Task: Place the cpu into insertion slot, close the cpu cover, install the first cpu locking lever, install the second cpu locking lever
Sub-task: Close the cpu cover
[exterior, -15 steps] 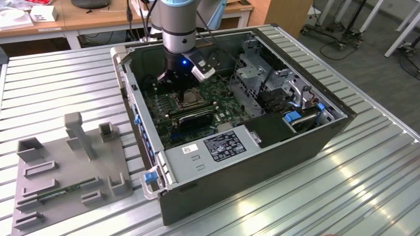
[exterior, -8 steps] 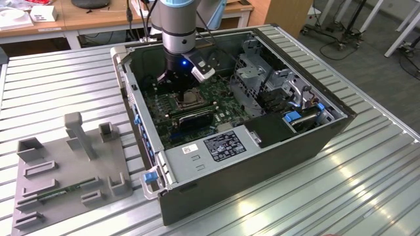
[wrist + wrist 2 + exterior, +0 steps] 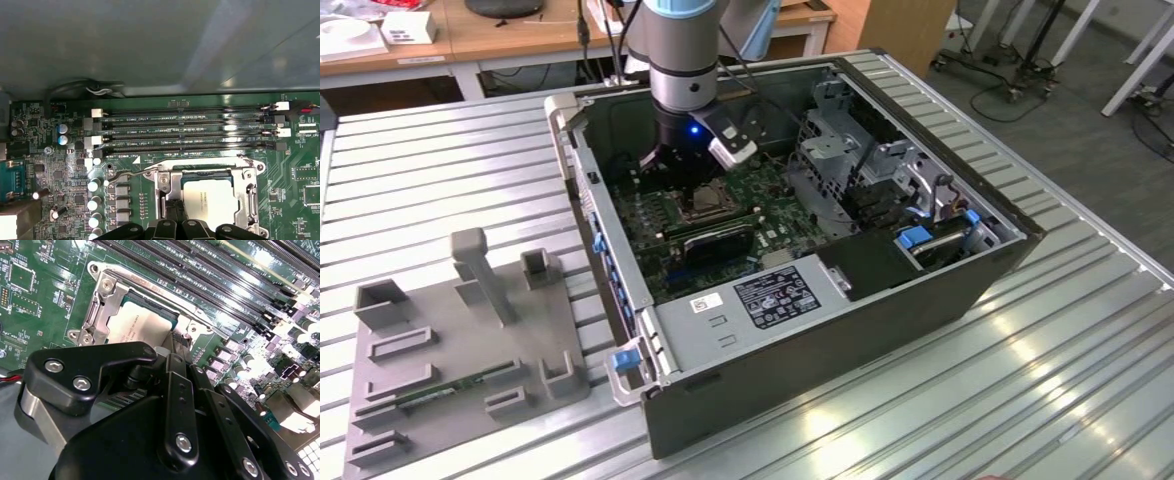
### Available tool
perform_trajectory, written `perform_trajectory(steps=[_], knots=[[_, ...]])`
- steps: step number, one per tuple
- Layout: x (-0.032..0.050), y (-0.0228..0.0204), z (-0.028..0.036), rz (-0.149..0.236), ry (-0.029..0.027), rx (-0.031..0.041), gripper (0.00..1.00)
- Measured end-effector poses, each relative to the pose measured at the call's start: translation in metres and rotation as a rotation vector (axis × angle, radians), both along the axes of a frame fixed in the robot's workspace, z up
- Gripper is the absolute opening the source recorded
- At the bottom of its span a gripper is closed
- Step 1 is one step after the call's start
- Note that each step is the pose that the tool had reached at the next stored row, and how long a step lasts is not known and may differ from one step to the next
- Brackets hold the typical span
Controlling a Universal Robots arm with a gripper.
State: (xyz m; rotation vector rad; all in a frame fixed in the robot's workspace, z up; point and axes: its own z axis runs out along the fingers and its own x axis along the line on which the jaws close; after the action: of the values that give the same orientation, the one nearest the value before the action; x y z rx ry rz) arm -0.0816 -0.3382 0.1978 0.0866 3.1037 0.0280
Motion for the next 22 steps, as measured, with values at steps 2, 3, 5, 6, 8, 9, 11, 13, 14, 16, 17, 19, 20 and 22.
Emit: perform_trajectory(steps=[2, 3, 5, 6, 8, 9, 11, 13, 14, 16, 17, 19, 20, 22], knots=[[0.0001, 0.0001, -0.0003, 0.0, -0.0005, 0.0006, 0.11], [0.0001, 0.0001, -0.0003, 0.0, -0.0004, 0.0006, 0.11], [0.0001, 0.0001, -0.0003, 0.0, -0.0004, 0.0005, 0.11], [-0.0002, 0.0001, -0.0004, 0.0, -0.0006, 0.0006, 0.11], [-0.0012, 0.0002, -0.0005, 0.0, -0.0014, 0.0007, 0.11], [-0.0016, 0.0002, -0.0005, 0.0, -0.0017, 0.0008, 0.11], [-0.0021, 0.0002, -0.0005, 0.0, -0.0017, 0.0009, 0.11], [-0.0031, 0.0002, -0.0005, 0.0, -0.002, 0.001, 0.11], [-0.0034, 0.0002, -0.0005, 0.0, -0.0019, 0.0009, 0.11], [-0.0035, 0.0002, -0.0005, 0.0, -0.0019, 0.0008, 0.11], [-0.0035, 0.0001, -0.0004, 0.0, -0.0018, 0.0007, 0.11], [-0.0036, 0.0001, -0.0004, 0.0, -0.0018, 0.0006, 0.11], [-0.0036, 0.0001, -0.0004, 0.0, -0.0018, 0.0007, 0.11], [-0.0037, 0.0001, -0.0004, 0.0, -0.0018, 0.0007, 0.11]])
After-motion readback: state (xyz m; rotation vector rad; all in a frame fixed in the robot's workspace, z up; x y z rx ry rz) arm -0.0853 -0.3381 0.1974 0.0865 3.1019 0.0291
